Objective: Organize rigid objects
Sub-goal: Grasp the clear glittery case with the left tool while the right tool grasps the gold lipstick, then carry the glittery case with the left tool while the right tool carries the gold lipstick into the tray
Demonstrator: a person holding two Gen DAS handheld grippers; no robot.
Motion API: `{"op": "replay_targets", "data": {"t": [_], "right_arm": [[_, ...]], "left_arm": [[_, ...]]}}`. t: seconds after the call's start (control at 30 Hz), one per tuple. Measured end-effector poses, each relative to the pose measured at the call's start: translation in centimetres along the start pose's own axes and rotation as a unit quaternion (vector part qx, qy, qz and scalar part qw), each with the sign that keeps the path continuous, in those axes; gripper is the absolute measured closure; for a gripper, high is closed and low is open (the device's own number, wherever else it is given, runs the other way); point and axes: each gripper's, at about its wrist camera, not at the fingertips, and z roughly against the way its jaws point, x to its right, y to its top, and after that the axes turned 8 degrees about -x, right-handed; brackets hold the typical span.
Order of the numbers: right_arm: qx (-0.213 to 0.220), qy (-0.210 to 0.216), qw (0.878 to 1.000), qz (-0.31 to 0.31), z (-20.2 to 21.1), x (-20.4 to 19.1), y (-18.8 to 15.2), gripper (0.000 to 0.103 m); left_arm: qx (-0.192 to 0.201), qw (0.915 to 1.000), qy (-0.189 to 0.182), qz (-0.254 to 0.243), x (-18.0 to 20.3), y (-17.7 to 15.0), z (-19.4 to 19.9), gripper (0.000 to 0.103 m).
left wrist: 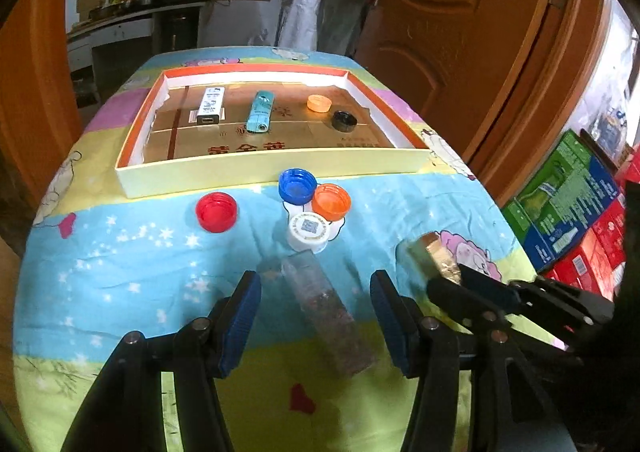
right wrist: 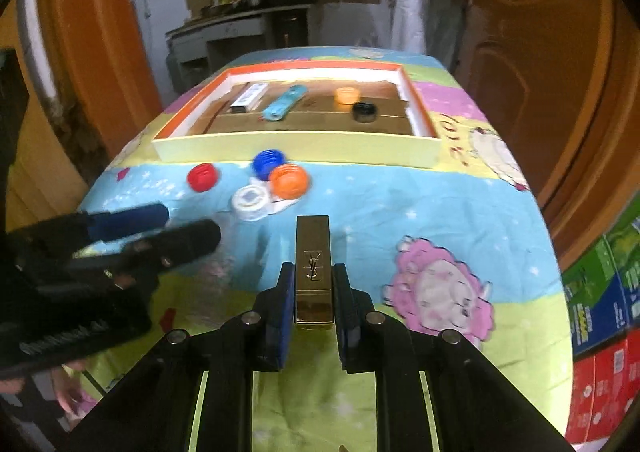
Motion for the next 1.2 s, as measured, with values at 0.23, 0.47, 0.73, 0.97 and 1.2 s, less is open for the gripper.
{"op": "replay_targets", "data": {"t": [0.23, 0.47, 0.73, 0.97, 1.2], "right_arm": [[0.005, 0.004, 1.000, -0.008, 0.2, 1.0, -0.7, 0.085], [0.011, 0.015, 1.000, -0.013, 0.2, 1.4, -0.9, 0.085], [0.015, 0.023, 1.000, -0.014, 0.2, 1.4, -0.6, 0.085], [0.021, 0.025, 0.999, -0.012, 0.4, 1.1, 0.2, 0.085], [0.030, 0.026, 0.999, -0.009, 0.7, 0.9, 1.6, 0.085]], "left_arm": [[-0.018, 0.9994, 0.029, -0.001, 0.5, -0.9, -2.0, 0.062], [-0.018, 0.9998, 0.002, -0.007, 0.5, -1.2, -1.5, 0.083], [0.002, 0.9998, 0.008, -0.018, 1.0, -0.8, 0.2, 0.083], [0.026, 0.9995, 0.008, -0.016, 0.7, 0.2, 1.9, 0.083], [0.043, 0.9990, 0.012, -0.008, -0.1, 1.4, 3.0, 0.083]]}}
